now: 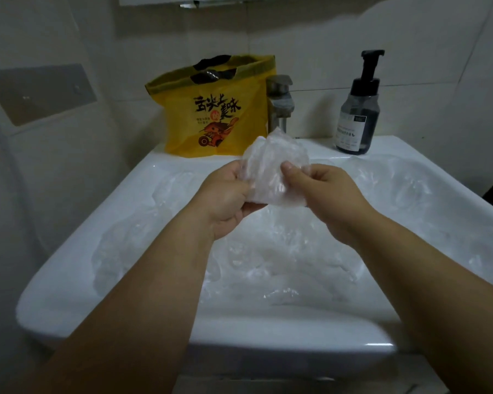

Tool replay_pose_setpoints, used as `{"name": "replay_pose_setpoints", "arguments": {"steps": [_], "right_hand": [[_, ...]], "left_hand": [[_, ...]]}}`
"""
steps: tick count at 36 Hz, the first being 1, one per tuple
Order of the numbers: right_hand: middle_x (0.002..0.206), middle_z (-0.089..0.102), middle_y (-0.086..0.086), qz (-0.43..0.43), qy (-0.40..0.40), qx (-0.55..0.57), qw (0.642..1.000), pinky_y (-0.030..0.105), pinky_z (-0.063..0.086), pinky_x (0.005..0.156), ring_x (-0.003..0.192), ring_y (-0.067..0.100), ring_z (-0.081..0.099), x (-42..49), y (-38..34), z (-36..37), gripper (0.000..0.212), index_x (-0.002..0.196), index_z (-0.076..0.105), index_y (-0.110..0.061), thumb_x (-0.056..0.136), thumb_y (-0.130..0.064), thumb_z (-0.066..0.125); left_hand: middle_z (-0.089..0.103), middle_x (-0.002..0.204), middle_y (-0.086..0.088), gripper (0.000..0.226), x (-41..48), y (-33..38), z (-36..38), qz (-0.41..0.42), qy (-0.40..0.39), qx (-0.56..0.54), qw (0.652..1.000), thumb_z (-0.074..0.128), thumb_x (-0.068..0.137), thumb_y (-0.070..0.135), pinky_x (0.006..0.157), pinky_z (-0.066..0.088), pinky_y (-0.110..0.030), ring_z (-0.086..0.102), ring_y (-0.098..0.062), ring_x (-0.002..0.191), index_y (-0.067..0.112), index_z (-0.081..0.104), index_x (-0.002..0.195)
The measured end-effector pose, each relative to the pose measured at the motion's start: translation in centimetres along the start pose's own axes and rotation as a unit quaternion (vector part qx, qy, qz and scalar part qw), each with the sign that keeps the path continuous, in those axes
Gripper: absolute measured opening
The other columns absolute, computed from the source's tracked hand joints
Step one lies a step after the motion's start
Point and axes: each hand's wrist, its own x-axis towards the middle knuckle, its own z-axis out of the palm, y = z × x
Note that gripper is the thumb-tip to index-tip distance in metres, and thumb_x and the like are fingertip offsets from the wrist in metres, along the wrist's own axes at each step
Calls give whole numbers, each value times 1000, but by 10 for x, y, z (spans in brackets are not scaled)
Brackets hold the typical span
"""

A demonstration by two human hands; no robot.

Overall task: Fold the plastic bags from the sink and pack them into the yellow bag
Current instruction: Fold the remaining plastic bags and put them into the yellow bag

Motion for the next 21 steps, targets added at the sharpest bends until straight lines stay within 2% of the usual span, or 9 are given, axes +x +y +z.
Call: {"name": "replay_pose_setpoints", "arguments": {"steps": [4, 7, 10, 12, 14, 15, 16, 19, 21], "right_hand": [[100, 69, 4, 75, 9, 73, 994, 33, 53, 87, 91, 18, 66, 3, 0, -2, 20, 89, 64, -16, 87, -36, 66], [107, 67, 6, 157, -35, 146, 976, 40, 53, 85, 98, 24, 65, 3, -3, -5, 27, 103, 58, -16, 88, -38, 63], [105, 71, 10, 223, -95, 222, 944, 37, 57, 78, 92, 24, 69, 1, -6, -7, 36, 113, 61, -12, 90, -39, 60], [94, 73, 9, 221, -81, 258, 937, 29, 59, 68, 79, 20, 71, 1, -8, -8, 28, 107, 62, -9, 90, -31, 61], [89, 73, 9, 192, -51, 284, 938, 25, 57, 59, 70, 18, 71, 2, -10, -10, 21, 105, 62, -6, 90, -20, 61], [94, 72, 11, 175, -46, 293, 939, 25, 57, 58, 71, 19, 72, 3, -10, -12, 21, 108, 61, -5, 91, -16, 60], [100, 71, 13, 157, -45, 293, 942, 27, 58, 61, 76, 21, 72, 3, -10, -13, 21, 110, 60, -5, 91, -14, 59], [105, 69, 14, 128, -45, 255, 957, 32, 60, 66, 82, 24, 72, 4, -8, -16, 29, 114, 57, -7, 86, -11, 65], [106, 67, 12, 117, -61, 192, 973, 35, 60, 68, 84, 26, 72, 4, -5, -15, 39, 115, 55, -10, 80, -10, 72]], "left_hand": [[67, 118, -12, 41, -3, -1, 1, 14, -46, 16, 999, 52, 89, -14, 74, 59, -24, 66, -20, 100, 10, 60, 121], [66, 120, -14, 42, -5, -1, 2, 2, -83, 19, 996, 52, 90, -12, 78, 59, -26, 66, -22, 102, 9, 58, 127], [67, 113, -12, 43, -7, -1, 2, -9, -126, 23, 992, 49, 90, -14, 74, 58, -24, 68, -19, 95, 10, 58, 124], [67, 108, -7, 39, -7, -1, 1, -16, -136, 31, 990, 48, 92, -11, 72, 57, -23, 67, -15, 92, 13, 59, 121], [67, 104, -3, 28, -10, 1, 1, -27, -132, 40, 990, 53, 91, 1, 71, 56, -23, 65, -13, 91, 18, 61, 112], [66, 102, -2, 23, -11, 3, 1, -32, -127, 41, 991, 58, 87, 11, 72, 55, -24, 63, -14, 91, 19, 62, 108], [67, 101, -2, 28, -12, 4, 1, -40, -120, 42, 991, 62, 80, 25, 74, 54, -26, 63, -15, 92, 19, 63, 107], [69, 114, -6, 68, -8, 4, -4, -80, -99, 40, 991, 59, 69, 62, 85, 53, -36, 65, -23, 105, 17, 62, 121], [67, 123, -10, 76, -7, 4, -4, -91, -119, 22, 989, 62, 73, 71, 97, 50, -46, 63, -28, 114, 17, 60, 126]]}}
